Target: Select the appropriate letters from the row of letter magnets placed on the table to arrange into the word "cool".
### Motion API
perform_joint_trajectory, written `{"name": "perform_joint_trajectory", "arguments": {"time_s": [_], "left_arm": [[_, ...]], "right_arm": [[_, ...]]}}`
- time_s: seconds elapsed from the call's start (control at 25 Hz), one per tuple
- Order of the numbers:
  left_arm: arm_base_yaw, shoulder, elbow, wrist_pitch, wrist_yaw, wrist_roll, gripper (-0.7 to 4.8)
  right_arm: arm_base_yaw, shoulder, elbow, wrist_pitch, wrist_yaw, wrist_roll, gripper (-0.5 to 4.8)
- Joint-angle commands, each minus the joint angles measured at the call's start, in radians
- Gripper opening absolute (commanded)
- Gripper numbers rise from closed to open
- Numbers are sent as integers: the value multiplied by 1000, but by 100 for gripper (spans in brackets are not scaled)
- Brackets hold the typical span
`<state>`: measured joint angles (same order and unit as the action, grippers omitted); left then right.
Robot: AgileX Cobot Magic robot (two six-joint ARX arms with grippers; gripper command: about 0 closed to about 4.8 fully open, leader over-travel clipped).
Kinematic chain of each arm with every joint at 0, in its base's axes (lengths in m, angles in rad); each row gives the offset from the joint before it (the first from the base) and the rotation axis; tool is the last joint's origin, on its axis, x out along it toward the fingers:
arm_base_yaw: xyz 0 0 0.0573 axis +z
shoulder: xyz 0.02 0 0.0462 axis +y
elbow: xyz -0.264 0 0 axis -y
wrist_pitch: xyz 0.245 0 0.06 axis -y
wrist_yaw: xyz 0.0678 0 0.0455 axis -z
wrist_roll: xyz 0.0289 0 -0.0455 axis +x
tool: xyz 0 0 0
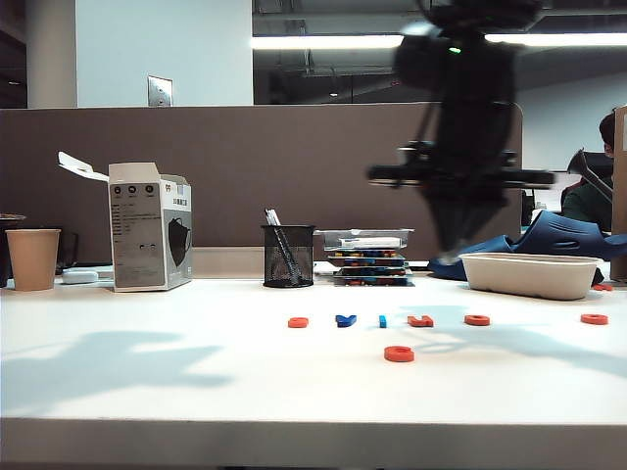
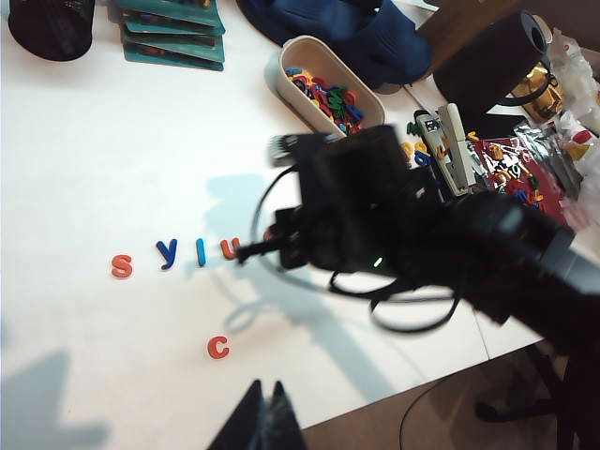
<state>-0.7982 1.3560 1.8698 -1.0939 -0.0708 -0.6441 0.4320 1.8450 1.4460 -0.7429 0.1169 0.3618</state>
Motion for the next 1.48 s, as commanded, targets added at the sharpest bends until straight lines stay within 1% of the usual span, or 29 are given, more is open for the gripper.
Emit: {"name": "perform_joint_trajectory", "arguments": {"time_s": [0.04,0.2,0.32,0.48,0.68,1.48], "left_arm": [[0,-3,4,7,4,8,-3],[0,-3,4,6,4,8,-3],[0,-3,4,6,4,8,-3],[0,-3,4,2,4,8,-3],[0,-3,3,1,4,8,-3],[0,-3,3,-2,4,8,-3]], "right_arm": [[-57,-3,3,47,-114,-44,-5],[-136,17,3,64,-270,-44,-5],[-183,40,3,58,-344,-44,-5],[-220,66,3,34,-376,-48,-5],[-232,100,3,20,-436,-50,-5],[-241,128,2,36,-407,-49,-5]]}}
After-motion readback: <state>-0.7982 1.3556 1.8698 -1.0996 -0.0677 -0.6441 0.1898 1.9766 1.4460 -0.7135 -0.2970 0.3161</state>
